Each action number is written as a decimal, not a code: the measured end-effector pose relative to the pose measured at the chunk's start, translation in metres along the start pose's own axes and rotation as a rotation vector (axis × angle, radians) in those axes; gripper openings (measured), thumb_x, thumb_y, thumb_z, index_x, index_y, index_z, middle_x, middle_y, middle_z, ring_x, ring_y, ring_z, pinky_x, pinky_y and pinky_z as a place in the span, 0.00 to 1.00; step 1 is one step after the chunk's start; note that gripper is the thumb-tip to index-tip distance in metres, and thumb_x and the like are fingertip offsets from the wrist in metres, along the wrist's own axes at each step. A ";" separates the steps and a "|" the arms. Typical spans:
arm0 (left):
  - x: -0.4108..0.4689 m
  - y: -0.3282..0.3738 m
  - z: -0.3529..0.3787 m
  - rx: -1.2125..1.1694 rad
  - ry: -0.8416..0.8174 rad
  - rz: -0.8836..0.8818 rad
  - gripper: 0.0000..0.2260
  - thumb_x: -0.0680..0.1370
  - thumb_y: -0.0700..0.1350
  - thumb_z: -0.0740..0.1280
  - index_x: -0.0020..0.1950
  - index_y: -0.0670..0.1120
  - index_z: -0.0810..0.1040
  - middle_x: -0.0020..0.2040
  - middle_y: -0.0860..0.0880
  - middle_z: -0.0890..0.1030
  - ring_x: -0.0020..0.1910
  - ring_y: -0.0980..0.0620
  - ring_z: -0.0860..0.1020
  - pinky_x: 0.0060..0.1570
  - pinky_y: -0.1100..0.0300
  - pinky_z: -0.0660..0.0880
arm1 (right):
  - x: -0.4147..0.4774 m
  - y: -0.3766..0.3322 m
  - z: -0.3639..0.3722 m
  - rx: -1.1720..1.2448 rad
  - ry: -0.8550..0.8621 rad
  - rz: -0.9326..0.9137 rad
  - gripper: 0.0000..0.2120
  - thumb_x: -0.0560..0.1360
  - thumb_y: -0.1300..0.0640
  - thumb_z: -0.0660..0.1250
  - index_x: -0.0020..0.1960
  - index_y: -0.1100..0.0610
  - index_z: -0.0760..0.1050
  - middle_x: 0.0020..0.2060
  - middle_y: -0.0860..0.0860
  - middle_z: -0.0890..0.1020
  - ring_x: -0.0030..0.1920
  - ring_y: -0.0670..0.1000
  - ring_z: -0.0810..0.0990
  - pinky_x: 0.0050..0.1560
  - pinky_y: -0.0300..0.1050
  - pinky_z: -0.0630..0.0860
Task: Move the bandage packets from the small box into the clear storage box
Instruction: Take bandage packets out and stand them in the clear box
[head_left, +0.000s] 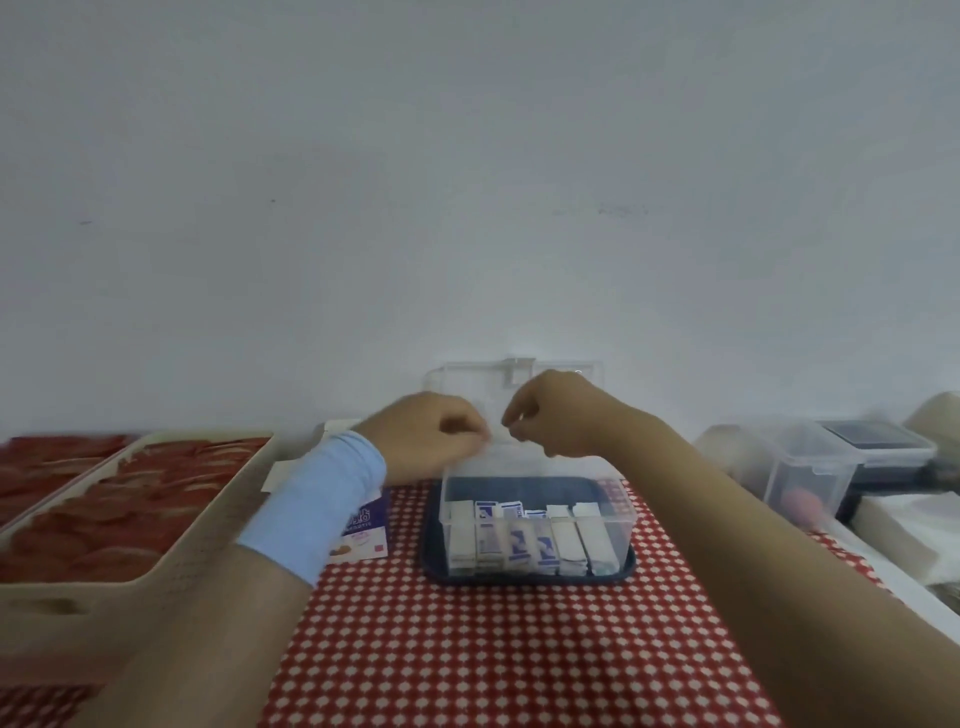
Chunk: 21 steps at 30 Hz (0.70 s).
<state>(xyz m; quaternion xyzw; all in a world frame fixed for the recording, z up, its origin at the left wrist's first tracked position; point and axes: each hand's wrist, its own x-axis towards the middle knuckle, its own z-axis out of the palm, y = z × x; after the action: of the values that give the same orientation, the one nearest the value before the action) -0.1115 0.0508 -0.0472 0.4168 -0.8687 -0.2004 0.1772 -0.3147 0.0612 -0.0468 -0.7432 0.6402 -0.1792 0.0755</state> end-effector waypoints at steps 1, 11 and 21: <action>-0.005 -0.011 -0.010 0.004 0.067 -0.034 0.08 0.79 0.49 0.66 0.55 0.53 0.83 0.55 0.57 0.82 0.56 0.57 0.79 0.63 0.57 0.73 | 0.002 -0.011 -0.001 0.071 0.035 -0.020 0.09 0.78 0.56 0.68 0.56 0.51 0.84 0.51 0.46 0.84 0.35 0.39 0.77 0.44 0.37 0.76; -0.052 -0.121 -0.029 0.097 0.285 -0.361 0.09 0.79 0.42 0.66 0.56 0.50 0.83 0.59 0.51 0.80 0.57 0.52 0.78 0.58 0.60 0.72 | 0.038 -0.110 0.051 0.160 0.002 -0.178 0.08 0.78 0.57 0.70 0.54 0.50 0.85 0.52 0.47 0.85 0.52 0.46 0.81 0.56 0.41 0.77; -0.055 -0.148 -0.021 0.027 0.281 -0.286 0.11 0.78 0.44 0.69 0.60 0.51 0.82 0.62 0.52 0.78 0.52 0.56 0.76 0.54 0.65 0.67 | 0.066 -0.137 0.097 -0.335 -0.093 -0.163 0.08 0.77 0.51 0.70 0.54 0.46 0.85 0.49 0.46 0.85 0.48 0.49 0.82 0.52 0.47 0.80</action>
<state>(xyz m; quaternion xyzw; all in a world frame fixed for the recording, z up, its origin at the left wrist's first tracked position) 0.0273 0.0058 -0.1102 0.5621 -0.7701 -0.1517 0.2606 -0.1451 0.0083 -0.0783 -0.8023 0.5945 -0.0412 -0.0348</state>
